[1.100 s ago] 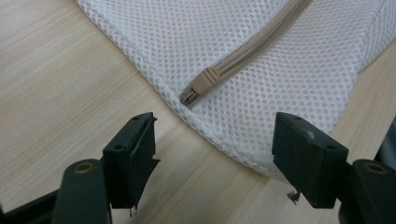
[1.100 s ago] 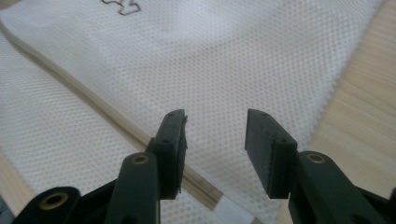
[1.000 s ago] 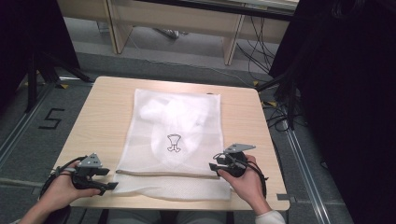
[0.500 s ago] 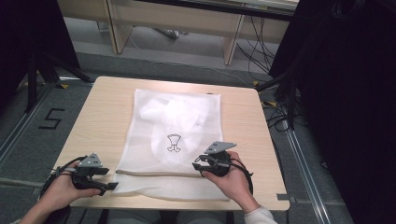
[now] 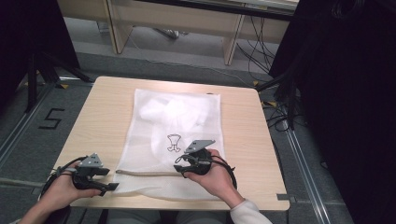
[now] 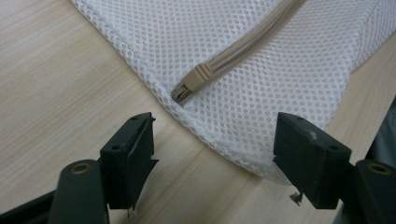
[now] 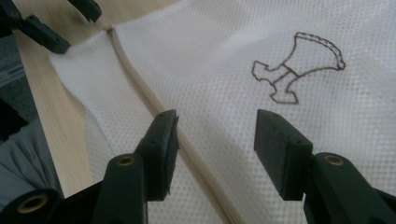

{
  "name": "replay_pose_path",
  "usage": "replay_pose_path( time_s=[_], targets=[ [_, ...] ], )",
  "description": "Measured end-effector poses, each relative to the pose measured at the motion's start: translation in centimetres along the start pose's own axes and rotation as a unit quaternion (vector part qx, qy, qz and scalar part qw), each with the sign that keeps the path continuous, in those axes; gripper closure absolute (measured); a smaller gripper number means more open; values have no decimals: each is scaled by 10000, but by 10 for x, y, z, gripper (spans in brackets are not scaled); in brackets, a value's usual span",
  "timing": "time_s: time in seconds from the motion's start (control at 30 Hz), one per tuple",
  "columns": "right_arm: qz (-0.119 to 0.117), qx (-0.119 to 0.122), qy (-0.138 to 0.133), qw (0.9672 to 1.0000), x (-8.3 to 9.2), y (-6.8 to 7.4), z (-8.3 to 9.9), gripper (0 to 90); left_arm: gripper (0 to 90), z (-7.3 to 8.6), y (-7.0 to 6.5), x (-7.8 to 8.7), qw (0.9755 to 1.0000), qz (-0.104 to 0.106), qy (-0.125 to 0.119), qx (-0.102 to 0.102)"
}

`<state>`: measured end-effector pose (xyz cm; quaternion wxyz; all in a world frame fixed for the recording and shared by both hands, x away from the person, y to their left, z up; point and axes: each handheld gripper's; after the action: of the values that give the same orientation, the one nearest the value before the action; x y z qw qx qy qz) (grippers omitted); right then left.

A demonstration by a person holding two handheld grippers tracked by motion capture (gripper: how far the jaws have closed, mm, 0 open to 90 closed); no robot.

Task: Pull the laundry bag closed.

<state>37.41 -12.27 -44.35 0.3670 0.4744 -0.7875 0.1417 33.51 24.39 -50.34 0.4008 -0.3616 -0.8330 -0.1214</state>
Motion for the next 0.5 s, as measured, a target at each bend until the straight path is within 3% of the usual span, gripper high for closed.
replay_pose_path(
  time_s=[0.03, 0.2, 0.23, 0.3, 0.37, 0.43, 0.5],
  targets=[
    [-9, -28, -154, 9999, -5, 1, -1, 503, 282, 0, 0, 0, 10000, 2, 3, 50],
    [-55, 160, -110, 9998, -17, 8, -14, 497, 278, 0, 1, 1, 10000, 5, -15, -12],
    [-65, 404, -84, 9991, -20, 9, -17, 504, 280, 0, 1, 0, 10000, 12, -16, -14],
    [-148, 395, -36, 9991, -26, 14, -22, 515, 283, 0, 0, 0, 10000, 35, 8, 49],
    [-233, 589, -16, 9980, -34, 19, -29, 535, 282, 0, 0, 0, 10000, 26, -18, 54],
    [-259, 586, 32, 9979, -36, 20, -30, 539, 282, 0, 1, 0, 10000, 12, -12, -31],
    [-312, 678, 43, 9972, -42, 23, -34, 557, 282, 0, 0, 0, 10000, 36, 2, 50]
  ],
)
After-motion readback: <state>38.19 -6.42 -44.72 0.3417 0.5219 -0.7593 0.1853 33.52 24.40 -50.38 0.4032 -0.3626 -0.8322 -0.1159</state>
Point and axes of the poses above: each handheld gripper's, and its own axes: x roughly backward along the jaws, z roughly out of its underside, y roughly to its left, and after that the axes turned 5 degrees about -z, right-handed
